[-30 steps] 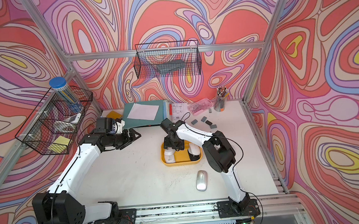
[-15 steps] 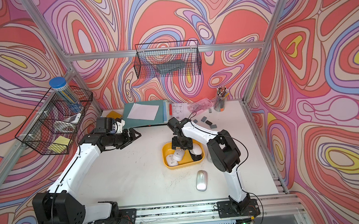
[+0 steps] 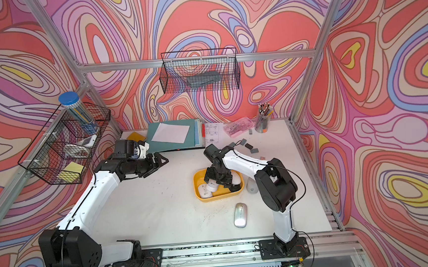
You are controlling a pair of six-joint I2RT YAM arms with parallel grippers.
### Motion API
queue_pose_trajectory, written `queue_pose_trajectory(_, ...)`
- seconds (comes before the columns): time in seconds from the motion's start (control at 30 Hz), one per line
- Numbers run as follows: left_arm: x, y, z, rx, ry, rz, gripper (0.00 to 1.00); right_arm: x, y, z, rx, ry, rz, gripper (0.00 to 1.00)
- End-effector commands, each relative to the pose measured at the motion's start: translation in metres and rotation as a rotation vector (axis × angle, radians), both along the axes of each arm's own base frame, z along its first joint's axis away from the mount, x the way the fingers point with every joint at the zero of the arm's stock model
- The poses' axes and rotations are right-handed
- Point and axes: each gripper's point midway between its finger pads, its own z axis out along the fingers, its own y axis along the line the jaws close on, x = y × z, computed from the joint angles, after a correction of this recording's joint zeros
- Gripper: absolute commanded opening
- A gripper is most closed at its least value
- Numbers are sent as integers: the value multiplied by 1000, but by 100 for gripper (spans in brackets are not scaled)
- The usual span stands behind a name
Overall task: Take out the mouse from the storage box
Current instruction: Adjust the mouse in the storage box, then pick up the mouse from the storage box.
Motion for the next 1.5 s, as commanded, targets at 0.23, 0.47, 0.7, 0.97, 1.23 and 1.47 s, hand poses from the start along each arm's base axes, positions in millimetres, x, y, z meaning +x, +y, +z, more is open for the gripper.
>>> queue_pose_trajectory(0.23,0,-1,-2,-6,-1,1,80,10,21,-5,71,-5,-63,87)
queue_pose_trajectory(0.47,0,0,-2,-3,-1,2,80,12,11,-8,-20,-9,6,87)
queue_pose_trajectory(0.7,0,-1,-3,-10,4,3,80,14,-8,-24,-161,1,135,85)
queue_pose_trajectory(0.97,0,0,-6,-5,10,9,80,19,-5,-40,-174,6,183,79)
queue_pose_trajectory(1.23,0,-1,-6,-6,12,7,80,14,3,-40,-180,2,252,37)
queue_pose_trajectory(1.47,0,0,-5,2,6,8,80,34,33,20,-141,-165,314,33)
